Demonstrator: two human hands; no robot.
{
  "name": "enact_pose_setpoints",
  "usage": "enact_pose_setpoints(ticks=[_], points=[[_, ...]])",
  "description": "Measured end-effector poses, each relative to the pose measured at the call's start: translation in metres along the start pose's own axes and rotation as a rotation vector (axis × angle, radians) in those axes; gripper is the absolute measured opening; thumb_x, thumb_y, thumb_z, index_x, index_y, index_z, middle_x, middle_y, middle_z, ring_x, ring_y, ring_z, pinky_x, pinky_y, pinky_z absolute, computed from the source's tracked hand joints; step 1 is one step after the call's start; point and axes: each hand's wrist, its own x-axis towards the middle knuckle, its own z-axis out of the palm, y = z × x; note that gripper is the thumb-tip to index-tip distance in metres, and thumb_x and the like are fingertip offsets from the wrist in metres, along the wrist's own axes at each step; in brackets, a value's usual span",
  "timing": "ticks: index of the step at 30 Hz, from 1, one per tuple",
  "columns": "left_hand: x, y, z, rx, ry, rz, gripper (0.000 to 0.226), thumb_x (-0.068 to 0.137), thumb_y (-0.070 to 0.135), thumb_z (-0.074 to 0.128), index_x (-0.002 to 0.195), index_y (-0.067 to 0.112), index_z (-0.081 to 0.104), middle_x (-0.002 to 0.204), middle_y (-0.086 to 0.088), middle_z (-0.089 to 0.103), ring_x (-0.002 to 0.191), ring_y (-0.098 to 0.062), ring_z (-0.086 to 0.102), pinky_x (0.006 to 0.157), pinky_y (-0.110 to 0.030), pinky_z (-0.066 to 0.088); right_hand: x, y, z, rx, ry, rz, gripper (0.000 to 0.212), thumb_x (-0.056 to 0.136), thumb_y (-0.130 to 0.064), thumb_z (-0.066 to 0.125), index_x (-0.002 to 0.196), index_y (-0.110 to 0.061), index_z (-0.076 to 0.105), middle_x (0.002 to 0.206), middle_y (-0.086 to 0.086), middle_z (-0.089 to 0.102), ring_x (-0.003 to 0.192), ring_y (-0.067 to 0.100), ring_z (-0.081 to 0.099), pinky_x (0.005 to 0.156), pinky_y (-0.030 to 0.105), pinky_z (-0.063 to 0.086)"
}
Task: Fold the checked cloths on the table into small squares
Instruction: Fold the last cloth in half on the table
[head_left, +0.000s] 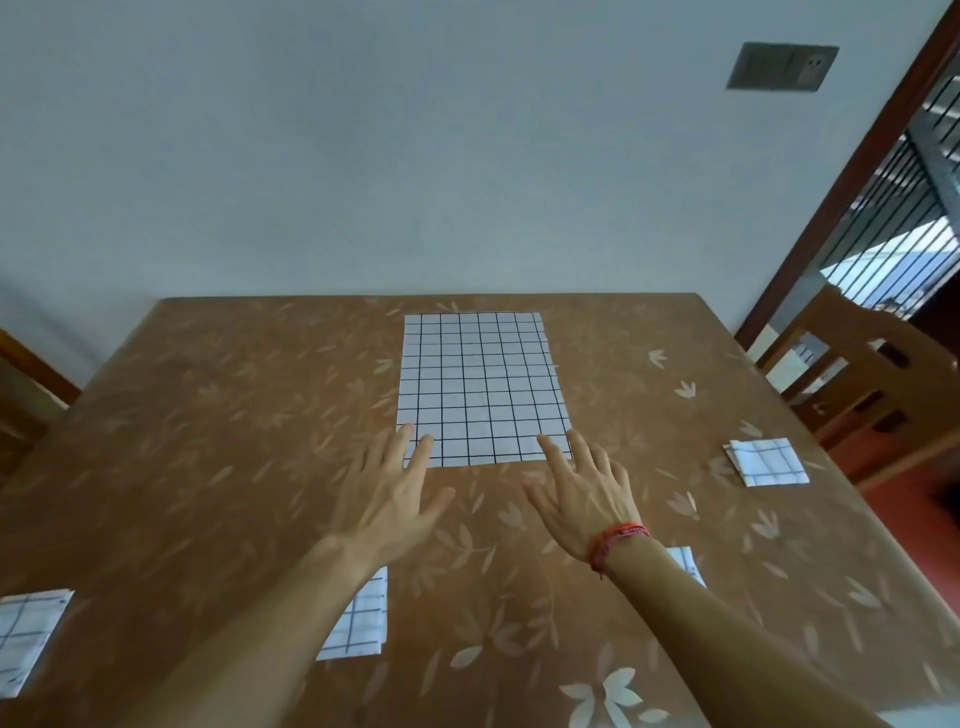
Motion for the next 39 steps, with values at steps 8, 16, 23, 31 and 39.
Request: enact_pose_setpoints(ticks=[8,16,23,31,39], points=[[0.047,-0.011,0.052,-0.01,-0.06,-0.031,0.078,0.088,0.066,0.02,0.142,0.015,0.046,0.148,-0.012,0.041,0.135,-0.034,0.038,0.106,-0.05,0.038,0.056,0.019,0.04,-0.058,-0.066,0.024,0.083,0.076,-0.067,-0.001,0.149,-0.033,0.019,0.158,0.009,0.016,0.142,0.029,0.021,0.111,0.047,0.024],[0.092,-0.019,0.117,-0.081,-0.158,-0.07,0.088,0.081,0.069,0.005,0.15,0.019,0.029,0.159,-0.006,0.019,0.146,-0.026,0.017,0.115,-0.044,0.026,0.114,0.034,0.095,-0.065,-0.161,0.028,0.094,0.067,-0.074,-0.01,0.15,-0.037,0.011,0.16,0.008,0.01,0.144,0.03,0.014,0.114,0.046,0.021],[0.11,-0.032,0.17,-0.114,-0.215,-0.118,0.069,0.095,0.061,0.031,0.152,0.022,0.024,0.161,-0.009,0.012,0.147,-0.027,0.012,0.115,-0.043,0.028,0.147,0.047,0.153,-0.044,-0.215,0.045,0.061,0.092,-0.065,0.023,0.147,-0.038,0.016,0.159,0.011,0.011,0.146,0.03,0.011,0.115,0.047,0.018],[0.11,-0.035,0.184,-0.07,-0.258,-0.123,0.07,0.097,0.058,0.031,0.155,0.023,0.014,0.162,-0.015,0.005,0.149,-0.029,-0.001,0.118,-0.041,0.015,0.148,0.056,0.175,-0.066,-0.149,0.003,0.052,0.093,-0.057,0.027,0.143,-0.04,0.023,0.156,0.012,0.017,0.145,0.026,0.012,0.114,0.042,0.019],[0.105,-0.027,0.187,-0.073,-0.155,-0.105,0.062,0.094,0.045,0.051,0.14,0.003,0.046,0.149,-0.019,0.04,0.14,-0.032,0.032,0.112,-0.044,0.034,0.146,0.05,0.18,-0.104,0.032,0.004,0.04,0.087,-0.048,0.043,0.113,-0.022,0.057,0.118,-0.001,0.055,0.115,0.022,0.049,0.099,0.038,0.035]])
